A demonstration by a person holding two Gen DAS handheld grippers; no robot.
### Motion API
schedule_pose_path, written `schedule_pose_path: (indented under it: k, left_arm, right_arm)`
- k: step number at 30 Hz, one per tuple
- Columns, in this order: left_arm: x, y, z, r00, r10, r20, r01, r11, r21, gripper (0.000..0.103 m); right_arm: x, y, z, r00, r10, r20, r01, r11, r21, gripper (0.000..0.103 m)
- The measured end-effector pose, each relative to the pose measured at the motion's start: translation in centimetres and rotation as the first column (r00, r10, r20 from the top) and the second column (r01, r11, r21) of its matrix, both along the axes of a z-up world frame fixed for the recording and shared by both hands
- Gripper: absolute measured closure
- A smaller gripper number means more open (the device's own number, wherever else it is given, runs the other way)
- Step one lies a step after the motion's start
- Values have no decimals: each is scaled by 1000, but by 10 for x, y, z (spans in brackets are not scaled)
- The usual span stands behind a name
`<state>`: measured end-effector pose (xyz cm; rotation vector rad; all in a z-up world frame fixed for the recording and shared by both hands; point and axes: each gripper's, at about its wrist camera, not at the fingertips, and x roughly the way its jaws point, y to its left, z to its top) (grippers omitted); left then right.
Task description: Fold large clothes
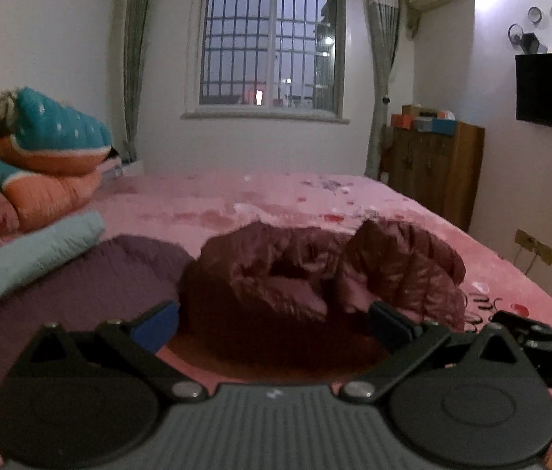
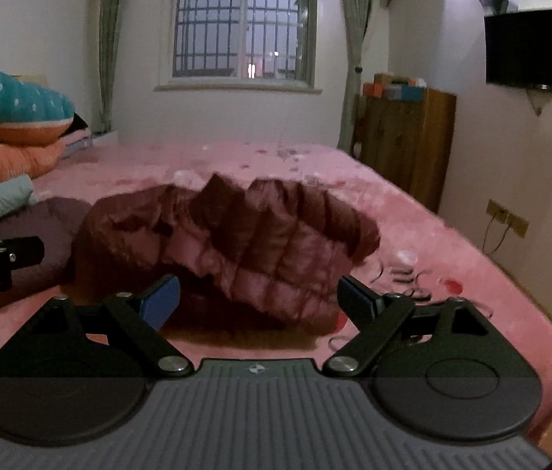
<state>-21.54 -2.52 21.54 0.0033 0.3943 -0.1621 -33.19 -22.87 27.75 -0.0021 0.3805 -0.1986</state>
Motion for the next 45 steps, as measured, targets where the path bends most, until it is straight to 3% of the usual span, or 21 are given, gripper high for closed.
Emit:
schedule_pose_path:
  k: [10,15,28,45]
  left_arm:
    - [-25,8,28,994,48,98,-52,998,37,1]
    - [-32,12,35,989,63,131,-70,997,44,1]
    - [-44,17,42,983,62,171,-70,997,43,1]
    - [-51,9,42,984,-6,176,1,1000,27,1]
  right_arm:
    - [-14,-5,47,999,-1,41,-1,999,41,0]
    - [-17,-2,55,998,13,58,-15,999,31,0]
    - [-18,4,54,994,10,108,-13,1000,24,0]
    - [-17,2,37,985,-50,167,44,998,38,0]
